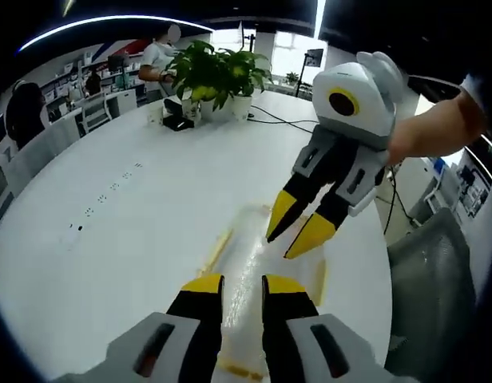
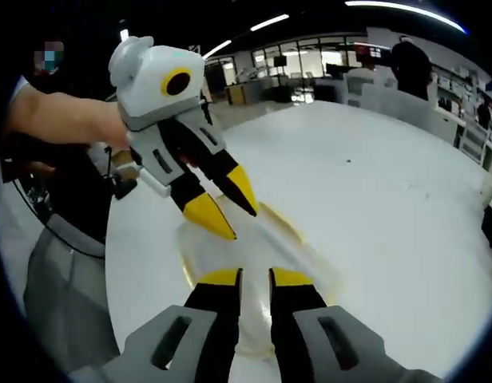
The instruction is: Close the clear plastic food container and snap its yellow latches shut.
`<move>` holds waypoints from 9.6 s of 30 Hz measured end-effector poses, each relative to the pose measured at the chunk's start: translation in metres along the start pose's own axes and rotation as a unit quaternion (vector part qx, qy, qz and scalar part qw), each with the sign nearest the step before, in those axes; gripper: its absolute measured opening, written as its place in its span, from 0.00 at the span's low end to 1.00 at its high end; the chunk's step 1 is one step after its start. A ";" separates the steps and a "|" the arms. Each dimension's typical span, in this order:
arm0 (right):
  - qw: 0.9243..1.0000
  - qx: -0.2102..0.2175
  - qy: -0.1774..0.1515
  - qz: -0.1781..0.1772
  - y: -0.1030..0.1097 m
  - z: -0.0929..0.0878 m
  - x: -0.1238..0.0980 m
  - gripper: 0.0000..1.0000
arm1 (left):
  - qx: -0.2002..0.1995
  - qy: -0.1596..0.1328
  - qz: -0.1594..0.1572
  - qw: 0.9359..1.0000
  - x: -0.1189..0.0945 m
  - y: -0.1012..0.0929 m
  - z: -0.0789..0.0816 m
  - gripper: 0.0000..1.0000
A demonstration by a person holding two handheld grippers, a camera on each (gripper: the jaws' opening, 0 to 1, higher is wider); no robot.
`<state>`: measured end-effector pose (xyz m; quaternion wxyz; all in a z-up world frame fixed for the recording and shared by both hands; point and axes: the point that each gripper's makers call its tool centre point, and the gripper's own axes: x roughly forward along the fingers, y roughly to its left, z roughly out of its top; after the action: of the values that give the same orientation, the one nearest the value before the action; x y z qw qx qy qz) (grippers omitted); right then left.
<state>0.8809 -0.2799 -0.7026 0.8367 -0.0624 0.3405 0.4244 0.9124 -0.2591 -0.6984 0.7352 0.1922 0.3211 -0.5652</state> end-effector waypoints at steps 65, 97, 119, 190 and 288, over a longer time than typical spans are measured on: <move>0.947 -0.315 0.035 -0.048 0.040 -0.021 0.019 0.29 | 0.018 0.167 -0.180 0.969 0.034 0.008 -0.001 0.27; 0.914 -0.394 0.039 -0.081 0.038 -0.022 0.024 0.23 | -0.020 0.219 -0.273 0.936 0.040 -0.013 -0.012 0.31; 0.911 -0.399 0.051 -0.090 0.036 -0.023 0.023 0.25 | 0.081 0.214 -0.204 0.952 0.039 -0.001 0.001 0.35; 0.968 -0.183 0.007 -0.170 -0.002 -0.035 -0.020 0.56 | -0.077 -0.131 0.020 0.988 -0.038 -0.009 -0.022 0.53; 0.986 -0.085 0.029 -0.140 0.024 -0.036 0.046 0.46 | -0.172 -0.099 0.252 0.947 -0.109 0.009 -0.153 0.51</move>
<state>0.8629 -0.2480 -0.7547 0.8692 -0.1929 0.3151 0.3285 0.8649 -0.0808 -0.7346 0.9037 0.0806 0.2797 -0.3140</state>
